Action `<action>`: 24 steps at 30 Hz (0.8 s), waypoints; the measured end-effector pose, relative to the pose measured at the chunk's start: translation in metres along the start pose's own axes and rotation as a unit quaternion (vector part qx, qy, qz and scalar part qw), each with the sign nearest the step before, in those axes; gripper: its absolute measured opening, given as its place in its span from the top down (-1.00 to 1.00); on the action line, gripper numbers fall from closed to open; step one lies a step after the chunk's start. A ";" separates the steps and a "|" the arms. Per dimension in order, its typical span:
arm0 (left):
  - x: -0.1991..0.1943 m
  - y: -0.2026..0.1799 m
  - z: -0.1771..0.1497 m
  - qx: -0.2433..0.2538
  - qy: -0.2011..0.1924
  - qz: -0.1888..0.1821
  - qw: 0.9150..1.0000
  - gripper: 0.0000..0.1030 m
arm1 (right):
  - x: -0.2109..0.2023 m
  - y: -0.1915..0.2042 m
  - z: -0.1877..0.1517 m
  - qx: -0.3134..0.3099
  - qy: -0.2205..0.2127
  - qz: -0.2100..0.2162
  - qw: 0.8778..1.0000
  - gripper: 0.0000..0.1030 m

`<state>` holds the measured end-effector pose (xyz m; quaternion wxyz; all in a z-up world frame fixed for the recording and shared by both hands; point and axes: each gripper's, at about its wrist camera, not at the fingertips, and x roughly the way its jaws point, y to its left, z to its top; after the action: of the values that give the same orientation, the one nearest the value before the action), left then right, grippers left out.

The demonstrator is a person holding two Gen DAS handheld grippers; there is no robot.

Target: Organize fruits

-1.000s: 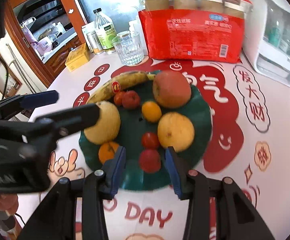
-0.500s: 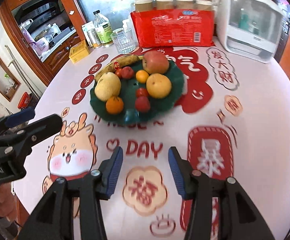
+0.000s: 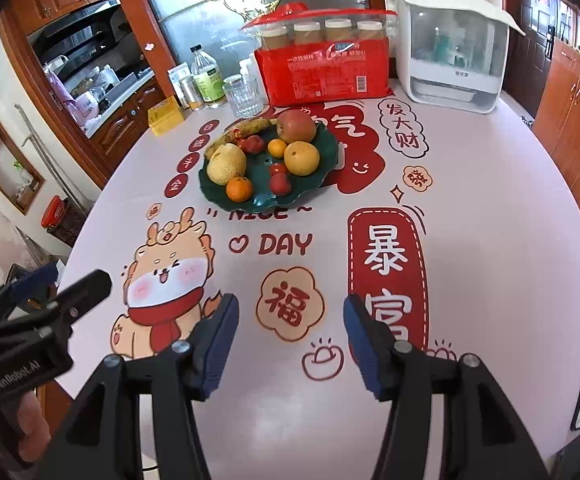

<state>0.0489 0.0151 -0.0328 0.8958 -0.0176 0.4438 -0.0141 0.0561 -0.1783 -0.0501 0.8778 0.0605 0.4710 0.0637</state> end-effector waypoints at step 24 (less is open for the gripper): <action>-0.018 -0.011 -0.023 0.001 0.006 0.004 1.000 -0.84 | -0.034 0.012 -0.025 -0.019 -0.024 -0.034 0.999 -0.27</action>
<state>0.0192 0.0041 -0.0315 0.8933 -0.0144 0.4491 -0.0111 0.0154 -0.1707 -0.0339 0.8914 0.0292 0.4504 0.0412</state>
